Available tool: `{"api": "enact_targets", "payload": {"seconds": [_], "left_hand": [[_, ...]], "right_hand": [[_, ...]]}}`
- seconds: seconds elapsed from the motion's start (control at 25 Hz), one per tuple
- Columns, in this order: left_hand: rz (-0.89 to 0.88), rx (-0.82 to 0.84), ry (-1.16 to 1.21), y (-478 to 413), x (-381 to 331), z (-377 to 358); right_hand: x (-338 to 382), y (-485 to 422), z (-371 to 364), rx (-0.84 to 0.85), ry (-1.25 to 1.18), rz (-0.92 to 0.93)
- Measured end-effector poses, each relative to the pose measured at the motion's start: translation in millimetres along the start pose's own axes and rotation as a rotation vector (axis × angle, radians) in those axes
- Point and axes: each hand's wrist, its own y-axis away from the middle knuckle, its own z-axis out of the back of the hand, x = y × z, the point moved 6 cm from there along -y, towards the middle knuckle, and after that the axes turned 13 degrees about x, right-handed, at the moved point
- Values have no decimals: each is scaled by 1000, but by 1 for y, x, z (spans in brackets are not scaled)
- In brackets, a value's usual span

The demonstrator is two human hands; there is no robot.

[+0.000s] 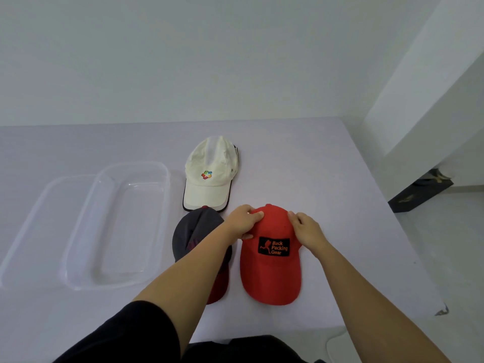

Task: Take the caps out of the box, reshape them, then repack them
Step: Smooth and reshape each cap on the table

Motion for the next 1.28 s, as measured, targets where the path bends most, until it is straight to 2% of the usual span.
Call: {"api": "enact_targets", "payload": {"seconds": [0.2,0.44,0.6,0.72,0.84,1.04,1.16,1.28], "left_hand": [[-13,-114,12,-12,6,1],[-65,-199,-248,-16,-3,8],[-136,-278,-557,-9,-27,20],[-206,-345,-579,3,-41,41],[-256,-400,-576,21,-45,66],[-266,-440,-599,46,-34,114],[-198,-435,-616,49,-23,144],[-91,-346,-662,41,-7,160]], "right_hand": [[-16,-19,-5,163,-251,28],[-17,-27,4,156,-184,8],[-1,-20,24,67,-159,60],[33,-13,34,-66,-88,204],[79,-10,19,-91,31,363],[142,-24,-36,55,293,479],[162,-44,-66,204,417,389],[169,-59,-85,257,443,301]]}}
